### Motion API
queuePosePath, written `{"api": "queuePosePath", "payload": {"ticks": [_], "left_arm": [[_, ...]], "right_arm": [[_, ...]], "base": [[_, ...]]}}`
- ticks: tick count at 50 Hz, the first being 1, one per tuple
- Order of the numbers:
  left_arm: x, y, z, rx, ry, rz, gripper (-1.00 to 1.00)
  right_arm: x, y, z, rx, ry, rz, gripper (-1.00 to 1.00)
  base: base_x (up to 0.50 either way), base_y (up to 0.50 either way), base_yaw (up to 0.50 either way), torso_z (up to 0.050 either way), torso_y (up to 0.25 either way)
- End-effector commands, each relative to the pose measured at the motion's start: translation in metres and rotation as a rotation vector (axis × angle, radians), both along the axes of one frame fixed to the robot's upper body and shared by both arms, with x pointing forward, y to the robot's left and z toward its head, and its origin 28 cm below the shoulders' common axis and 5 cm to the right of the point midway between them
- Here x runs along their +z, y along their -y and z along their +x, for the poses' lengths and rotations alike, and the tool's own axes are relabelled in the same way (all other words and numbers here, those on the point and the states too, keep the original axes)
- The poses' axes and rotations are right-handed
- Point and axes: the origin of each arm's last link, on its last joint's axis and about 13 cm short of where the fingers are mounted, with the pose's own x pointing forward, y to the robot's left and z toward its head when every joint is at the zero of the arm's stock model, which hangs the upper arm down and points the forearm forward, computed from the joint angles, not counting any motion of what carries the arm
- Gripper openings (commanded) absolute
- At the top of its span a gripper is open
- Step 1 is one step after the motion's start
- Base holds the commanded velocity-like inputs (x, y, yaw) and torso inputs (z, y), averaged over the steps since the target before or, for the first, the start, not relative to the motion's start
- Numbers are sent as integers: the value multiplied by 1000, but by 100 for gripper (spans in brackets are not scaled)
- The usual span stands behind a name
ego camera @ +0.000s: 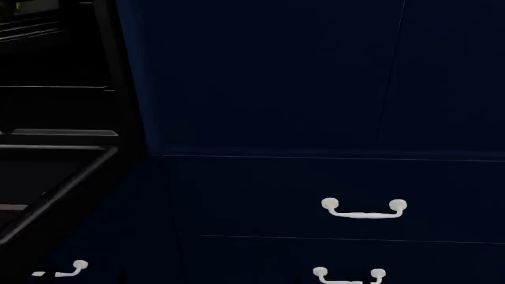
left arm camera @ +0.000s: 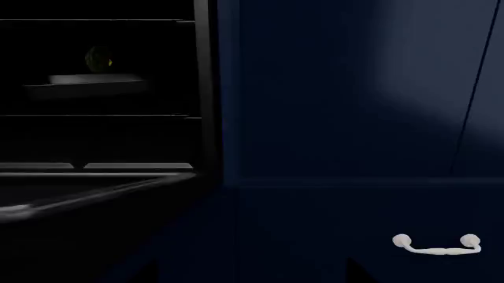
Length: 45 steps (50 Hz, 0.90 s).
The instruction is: Close the oven door
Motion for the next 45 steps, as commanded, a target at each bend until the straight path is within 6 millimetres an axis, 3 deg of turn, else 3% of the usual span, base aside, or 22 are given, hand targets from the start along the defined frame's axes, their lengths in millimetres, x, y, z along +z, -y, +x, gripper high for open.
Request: {"api": "queuePosePath", "payload": {"ticks": [1,2,3,5,6,9,11,14,15,20,21,24,25,26,27,29,30,31,32,33,34,45], "left_arm": [[-3,0,1,0,0,0,100],[-22,0,2,-4,-31,-37,100],[-9,1,3,-4,-19,-22,100],[-27,1,7,6,-20,-37,100],[-14,1,5,18,28,-31,100],[-34,2,5,35,21,-7,100],[-17,3,4,28,27,7,100],[-31,2,1,10,32,-6,100],[-18,3,1,15,31,-6,100],[-34,2,0,31,42,6,100],[-19,3,0,31,43,8,100],[-19,3,0,25,39,12,100],[-36,3,0,25,40,12,100],[-20,3,1,26,41,11,100],[-37,3,0,28,42,12,100],[-41,3,1,27,42,13,100],[-40,3,0,27,43,13,100],[-24,3,0,29,37,14,100],[-39,3,0,28,43,11,100],[-23,2,-1,30,32,10,100],[-39,3,-1,28,42,11,100],[-41,2,0,38,32,4,100]], "right_arm": [[-1,0,1,0,1,-23,100],[-4,-2,0,27,-10,19,100],[-6,-2,2,15,0,-11,100],[-15,-2,4,-2,60,-32,100],[-22,-2,6,-8,46,-43,100],[-23,-3,3,15,48,-40,100],[-23,-3,3,14,45,-41,100],[-23,-4,2,25,46,-52,100],[-23,-4,2,27,46,-49,100],[-24,-5,3,24,39,-39,100],[-24,-5,3,24,39,-40,100],[-25,-5,3,30,37,-31,100],[-25,-4,3,29,37,-34,100],[-25,-4,4,28,35,-31,100],[-25,-4,4,29,36,-31,100],[-25,-4,4,29,35,-29,100],[-25,-4,4,30,34,-29,100],[-25,-4,4,30,33,-28,100],[-25,-4,4,31,33,-29,100],[-25,-4,4,31,32,-28,100],[-25,-4,4,31,32,-28,100],[-24,-4,4,37,32,-31,100]], "base": [[0,0,0,0,0],[0,0,0,0,0],[0,0,0,0,0],[0,0,0,0,0],[0,0,0,0,0],[0,0,0,0,0],[0,0,0,0,0],[0,0,0,0,0],[0,0,0,0,0],[-182,0,0,0,0],[-312,0,0,0,0],[-329,0,0,0,0],[-348,0,0,0,0],[-383,0,0,0,0],[-387,0,0,0,0],[-387,0,0,0,0],[-391,0,0,0,0],[-395,0,0,0,0],[-387,0,0,0,0],[-387,0,0,0,0],[-387,0,0,0,0],[-387,0,0,0,0]]}}
